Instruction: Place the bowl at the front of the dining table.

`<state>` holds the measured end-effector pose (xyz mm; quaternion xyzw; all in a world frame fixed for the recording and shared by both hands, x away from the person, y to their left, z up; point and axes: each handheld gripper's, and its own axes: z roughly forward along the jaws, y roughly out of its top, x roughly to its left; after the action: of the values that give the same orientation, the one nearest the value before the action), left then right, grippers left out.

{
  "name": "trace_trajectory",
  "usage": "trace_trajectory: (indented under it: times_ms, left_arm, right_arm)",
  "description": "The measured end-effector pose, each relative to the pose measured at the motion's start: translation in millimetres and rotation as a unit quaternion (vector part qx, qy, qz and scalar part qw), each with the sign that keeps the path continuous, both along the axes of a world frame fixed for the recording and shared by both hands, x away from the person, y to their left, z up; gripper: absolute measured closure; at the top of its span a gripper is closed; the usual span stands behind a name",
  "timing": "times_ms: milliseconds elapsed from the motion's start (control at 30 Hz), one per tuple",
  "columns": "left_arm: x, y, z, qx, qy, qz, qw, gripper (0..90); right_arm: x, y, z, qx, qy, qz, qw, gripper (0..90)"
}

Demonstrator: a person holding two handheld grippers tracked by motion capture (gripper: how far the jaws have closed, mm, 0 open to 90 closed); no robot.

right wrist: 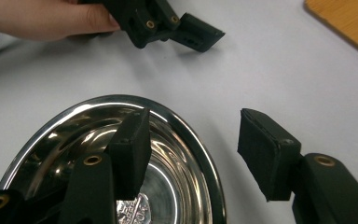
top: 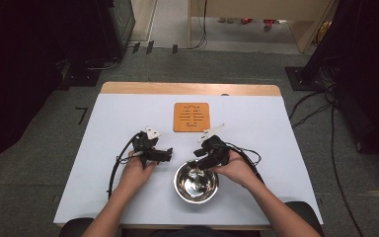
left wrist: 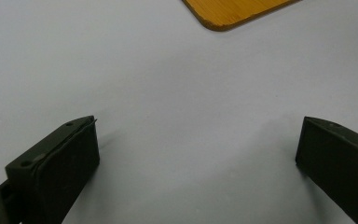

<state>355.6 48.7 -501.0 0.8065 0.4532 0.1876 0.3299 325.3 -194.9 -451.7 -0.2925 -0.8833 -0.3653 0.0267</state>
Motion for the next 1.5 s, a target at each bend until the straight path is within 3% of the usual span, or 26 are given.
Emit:
trace_trajectory:
  times_ms: [400, 700, 1100, 1400, 1500]
  left_arm:
    - [0.0, 0.0, 0.0, 0.0, 0.0, 0.0, 1.0, 0.0]
    - [0.0, 0.0, 0.0, 0.0, 0.0, 0.0, 1.0, 0.0]
    - [0.0, 0.0, 0.0, 0.0, 0.0, 0.0, 1.0, 0.0]
    - [0.0, 0.1, 0.1, 0.001, 0.0, -0.001, 1.0, 0.0]
    - [0.0, 0.0, 0.0, 0.0, 0.0, 0.0, 1.0, 0.0]
  right_arm:
    - [-2.2, 6.8, -8.5, -0.023, -0.009, 0.029, 0.9993, 51.5]
    - [1.5, 8.0, -14.9, -0.028, 0.011, 0.045, 0.9985, 56.0]
    - [4.2, 6.5, -18.5, -0.026, 0.02, 0.068, 0.9971, 60.0]
    - [4.1, 6.5, -23.1, -0.049, 0.024, 0.082, 0.9951, 65.5]
    - [4.6, 5.6, -25.0, -0.056, 0.03, 0.093, 0.9937, 71.4]
